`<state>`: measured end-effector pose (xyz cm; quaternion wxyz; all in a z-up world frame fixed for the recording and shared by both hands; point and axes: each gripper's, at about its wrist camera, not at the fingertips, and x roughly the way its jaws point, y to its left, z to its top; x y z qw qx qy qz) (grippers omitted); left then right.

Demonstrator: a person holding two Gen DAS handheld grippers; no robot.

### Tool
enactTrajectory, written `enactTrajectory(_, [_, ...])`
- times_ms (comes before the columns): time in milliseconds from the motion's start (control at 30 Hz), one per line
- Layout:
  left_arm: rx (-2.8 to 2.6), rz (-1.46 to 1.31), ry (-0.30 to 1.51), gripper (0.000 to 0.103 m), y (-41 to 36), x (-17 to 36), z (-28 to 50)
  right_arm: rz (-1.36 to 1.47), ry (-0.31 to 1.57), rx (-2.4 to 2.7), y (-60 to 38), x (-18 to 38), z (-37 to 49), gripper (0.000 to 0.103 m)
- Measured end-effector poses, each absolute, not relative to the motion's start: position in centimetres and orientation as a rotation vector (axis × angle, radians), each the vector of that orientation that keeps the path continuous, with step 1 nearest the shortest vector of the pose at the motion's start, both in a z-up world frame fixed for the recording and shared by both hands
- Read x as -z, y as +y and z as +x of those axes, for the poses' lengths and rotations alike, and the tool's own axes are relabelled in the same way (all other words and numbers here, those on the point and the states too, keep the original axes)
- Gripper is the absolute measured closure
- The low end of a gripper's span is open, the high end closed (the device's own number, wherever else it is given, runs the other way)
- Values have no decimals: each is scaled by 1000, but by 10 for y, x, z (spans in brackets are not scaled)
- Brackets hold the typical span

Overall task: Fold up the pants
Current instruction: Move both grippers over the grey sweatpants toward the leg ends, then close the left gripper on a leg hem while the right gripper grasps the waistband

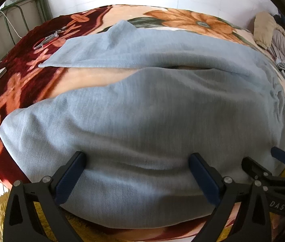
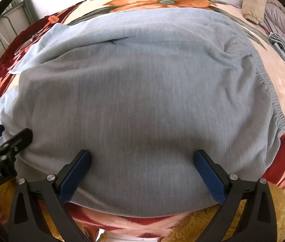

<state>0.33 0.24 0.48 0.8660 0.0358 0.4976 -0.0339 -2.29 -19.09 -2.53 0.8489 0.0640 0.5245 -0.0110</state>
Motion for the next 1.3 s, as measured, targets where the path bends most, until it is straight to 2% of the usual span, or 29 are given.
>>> enactTrajectory(200, [98, -3, 1045, 0, 11, -14, 2, 209, 1111, -4, -203, 10, -32, 10])
enactTrajectory(467, [48, -101, 1016, 1, 48, -48, 23, 240, 1017, 41, -240, -36, -27, 10])
enactTrajectory(767, [-65, -54, 932, 1, 104, -87, 98, 202, 984, 129, -308, -57, 21, 10])
enactTrajectory(1067, [-136, -85, 982, 1, 143, -72, 194, 267, 966, 251, -383, -57, 81, 10])
enactTrajectory(1300, [-179, -114, 1030, 1, 166, -45, 246, 368, 1006, 259, -414, -36, 123, 10])
